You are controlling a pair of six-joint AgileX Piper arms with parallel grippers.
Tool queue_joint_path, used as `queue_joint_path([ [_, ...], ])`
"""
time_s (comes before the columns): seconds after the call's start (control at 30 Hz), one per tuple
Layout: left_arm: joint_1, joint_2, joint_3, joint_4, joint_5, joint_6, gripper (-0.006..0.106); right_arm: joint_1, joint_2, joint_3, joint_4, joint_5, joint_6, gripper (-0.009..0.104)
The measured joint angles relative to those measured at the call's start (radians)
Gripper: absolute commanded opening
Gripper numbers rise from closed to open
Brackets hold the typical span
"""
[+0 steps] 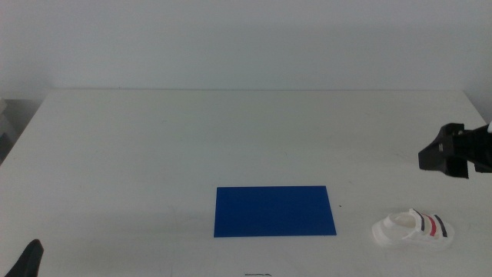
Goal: Use one arm to grab the shoe from the table and place it on the mat.
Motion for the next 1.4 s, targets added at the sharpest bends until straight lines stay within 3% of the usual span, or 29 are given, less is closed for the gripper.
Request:
queue_joint_path([
  [0.17, 0.000, 0.000, 0.000, 0.000, 0.000, 0.000, 0.094, 0.000, 0.034, 0.000, -0.046, -0.048, 0.192, 0.088],
  [0.53, 0.000, 0.000, 0.000, 0.000, 0.000, 0.000, 0.094, 0.000, 0.226, -0.006, -0.183, -0.067, 0.839, 0.088],
  [0.67, 0.000, 0.000, 0.000, 0.000, 0.000, 0.000, 0.094, 0.001, 0.295, -0.045, -0.186, -0.037, 0.996, 0.088],
  [0.9, 0.000, 0.000, 0.000, 0.000, 0.000, 0.000, 0.094, 0.002, 0.399, -0.137, -0.130, 0.139, 1.488, 0.088],
  [1.07, 0.000, 0.000, 0.000, 0.000, 0.000, 0.000, 0.094, 0.002, 0.466, -0.179, -0.111, 0.190, 1.612, 0.088],
  [1.4, 0.000, 0.000, 0.000, 0.000, 0.000, 0.000, 0.094, 0.002, 0.544, -0.186, -0.152, 0.190, 1.719, 0.088],
])
